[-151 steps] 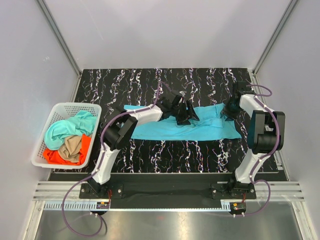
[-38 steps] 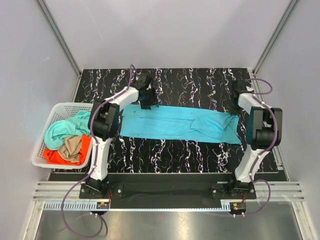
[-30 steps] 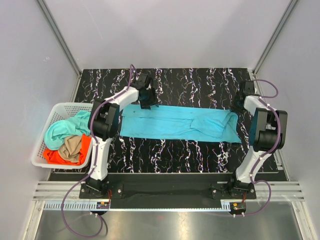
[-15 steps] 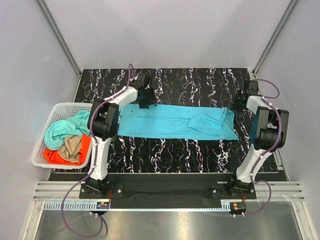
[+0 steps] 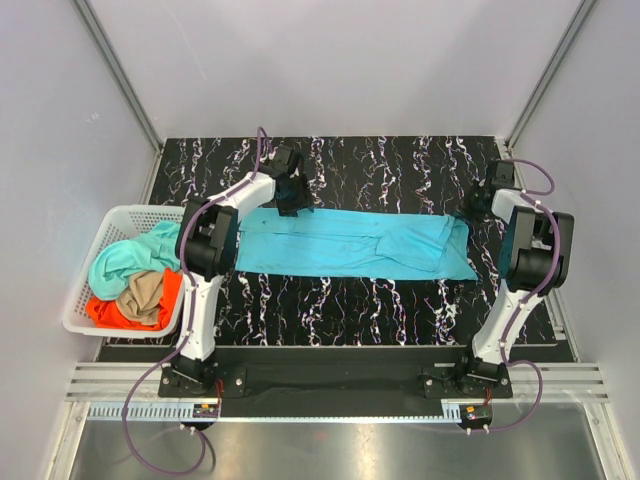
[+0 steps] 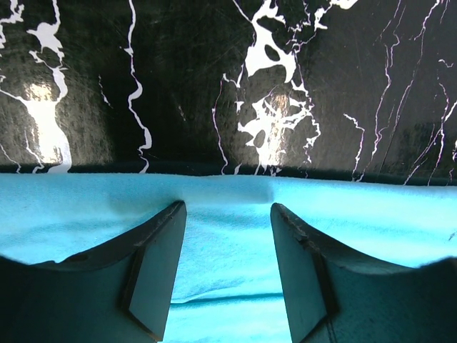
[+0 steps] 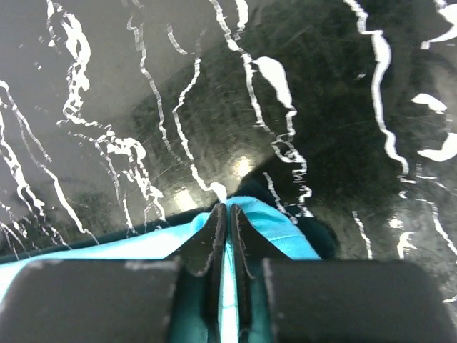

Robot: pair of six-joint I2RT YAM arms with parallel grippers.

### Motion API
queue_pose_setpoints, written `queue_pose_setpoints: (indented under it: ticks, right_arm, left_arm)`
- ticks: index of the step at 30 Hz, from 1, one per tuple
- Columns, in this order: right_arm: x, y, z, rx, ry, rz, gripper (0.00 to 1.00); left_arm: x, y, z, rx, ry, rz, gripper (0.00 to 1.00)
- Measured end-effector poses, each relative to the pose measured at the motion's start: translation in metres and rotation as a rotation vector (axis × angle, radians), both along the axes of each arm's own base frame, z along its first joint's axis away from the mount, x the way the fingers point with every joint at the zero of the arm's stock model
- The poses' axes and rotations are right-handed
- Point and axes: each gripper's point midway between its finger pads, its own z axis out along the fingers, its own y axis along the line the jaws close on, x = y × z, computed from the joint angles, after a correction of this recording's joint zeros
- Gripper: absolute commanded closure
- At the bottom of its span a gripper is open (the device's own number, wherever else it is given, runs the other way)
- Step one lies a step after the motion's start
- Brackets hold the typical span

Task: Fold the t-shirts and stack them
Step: Fold the tshirt

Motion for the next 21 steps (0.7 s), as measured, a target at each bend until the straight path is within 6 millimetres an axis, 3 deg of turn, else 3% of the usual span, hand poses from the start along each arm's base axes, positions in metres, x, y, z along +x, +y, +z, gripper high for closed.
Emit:
queue_pose_setpoints:
  ticks: [2,10,21]
  right_arm:
    - [0.0,-0.004,-0.001,-0.005,0.003,-0.017,1.0]
    - [-0.003,-0.031,-0.003,-0.013,0.016,-0.156,1.0]
    - [-0.014,-0.035,-0.004,0.046,-0.02,-0.314,1.0]
  left_arm:
    - [0.001,0.0,0.0,0.003,-0.001,0.002,0.41]
    - [0.004,0.003,0.0,0.018,-0.006,0.02,0.41]
    - [0.007,0.006,-0.001,0.033,-0.007,0.039,0.41]
